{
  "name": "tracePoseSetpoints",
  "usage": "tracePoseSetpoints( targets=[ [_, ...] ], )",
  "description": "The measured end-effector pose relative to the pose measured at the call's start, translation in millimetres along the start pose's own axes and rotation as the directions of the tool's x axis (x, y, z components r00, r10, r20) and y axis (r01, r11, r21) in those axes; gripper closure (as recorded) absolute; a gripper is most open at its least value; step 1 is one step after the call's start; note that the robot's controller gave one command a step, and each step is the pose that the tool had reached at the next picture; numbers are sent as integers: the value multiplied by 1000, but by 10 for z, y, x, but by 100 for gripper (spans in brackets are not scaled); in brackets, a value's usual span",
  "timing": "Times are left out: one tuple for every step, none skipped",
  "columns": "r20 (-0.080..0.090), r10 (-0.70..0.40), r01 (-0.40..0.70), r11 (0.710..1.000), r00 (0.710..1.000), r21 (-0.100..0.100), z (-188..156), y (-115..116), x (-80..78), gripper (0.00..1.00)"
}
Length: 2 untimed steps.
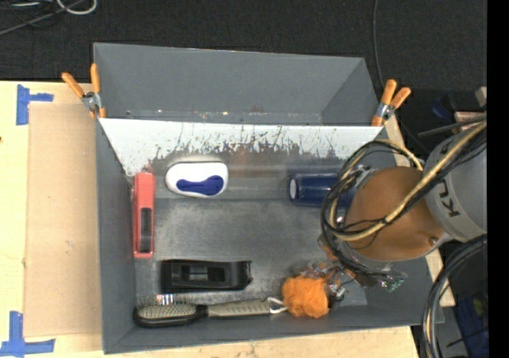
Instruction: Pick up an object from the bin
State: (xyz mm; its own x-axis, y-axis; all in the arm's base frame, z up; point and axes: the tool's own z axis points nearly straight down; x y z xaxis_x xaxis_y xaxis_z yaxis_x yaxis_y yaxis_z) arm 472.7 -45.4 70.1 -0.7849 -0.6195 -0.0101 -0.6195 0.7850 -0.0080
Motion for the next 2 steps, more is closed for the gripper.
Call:
tracePoseSetpoints(
  targets=[
    [0,-1,1,1000,1000,0,0,0,0,100],
    [-4,0,0,1000,1000,-4,-243,13,4,100]
  ],
)
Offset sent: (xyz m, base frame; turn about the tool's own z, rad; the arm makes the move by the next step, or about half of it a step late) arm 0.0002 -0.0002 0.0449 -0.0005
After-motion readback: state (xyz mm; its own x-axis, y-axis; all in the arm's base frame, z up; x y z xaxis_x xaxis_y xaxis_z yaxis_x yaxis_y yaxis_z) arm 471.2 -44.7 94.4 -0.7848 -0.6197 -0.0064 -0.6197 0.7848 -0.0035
